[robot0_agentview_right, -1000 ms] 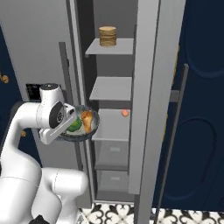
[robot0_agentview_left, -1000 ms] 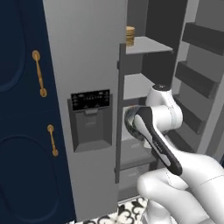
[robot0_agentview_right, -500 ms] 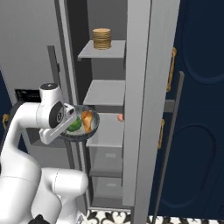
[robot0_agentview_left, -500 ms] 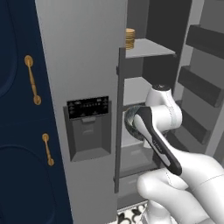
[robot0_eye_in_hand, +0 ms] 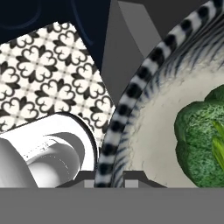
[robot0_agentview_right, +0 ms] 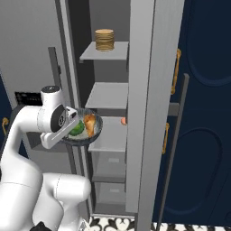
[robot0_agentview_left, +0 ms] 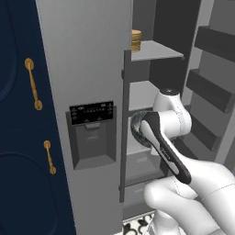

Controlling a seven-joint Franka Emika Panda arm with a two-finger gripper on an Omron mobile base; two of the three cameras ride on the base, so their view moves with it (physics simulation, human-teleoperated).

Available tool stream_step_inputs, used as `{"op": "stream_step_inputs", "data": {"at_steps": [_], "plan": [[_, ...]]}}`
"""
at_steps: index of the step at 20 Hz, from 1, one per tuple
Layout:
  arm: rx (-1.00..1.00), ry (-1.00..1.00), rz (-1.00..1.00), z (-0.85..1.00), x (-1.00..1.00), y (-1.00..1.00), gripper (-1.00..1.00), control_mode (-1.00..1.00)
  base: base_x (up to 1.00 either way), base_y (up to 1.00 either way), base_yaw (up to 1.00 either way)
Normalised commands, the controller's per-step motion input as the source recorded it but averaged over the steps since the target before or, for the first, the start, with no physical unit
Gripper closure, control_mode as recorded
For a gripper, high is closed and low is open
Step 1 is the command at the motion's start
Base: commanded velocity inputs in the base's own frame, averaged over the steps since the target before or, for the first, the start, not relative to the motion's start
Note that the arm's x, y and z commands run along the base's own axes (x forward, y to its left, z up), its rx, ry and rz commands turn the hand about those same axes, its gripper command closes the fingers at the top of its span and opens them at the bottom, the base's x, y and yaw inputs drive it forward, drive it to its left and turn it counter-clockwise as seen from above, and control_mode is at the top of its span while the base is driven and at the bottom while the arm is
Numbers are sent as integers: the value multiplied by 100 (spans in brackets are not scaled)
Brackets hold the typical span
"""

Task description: Pick the chicken drumstick and broccoli from their plates and place them in the bowl. Then put the bowl in the fridge.

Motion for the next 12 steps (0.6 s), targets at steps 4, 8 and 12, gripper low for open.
{"op": "stream_step_inputs", "data": {"at_steps": [4, 8, 12], "plan": [[0, 0, 0, 0, 0, 0, 100, 100, 0, 0, 0], [0, 0, 0, 0, 0, 0, 100, 100, 0, 0, 0], [-1, 0, 0, 0, 4, -1, 100, -100, 0, 0, 0]]}}
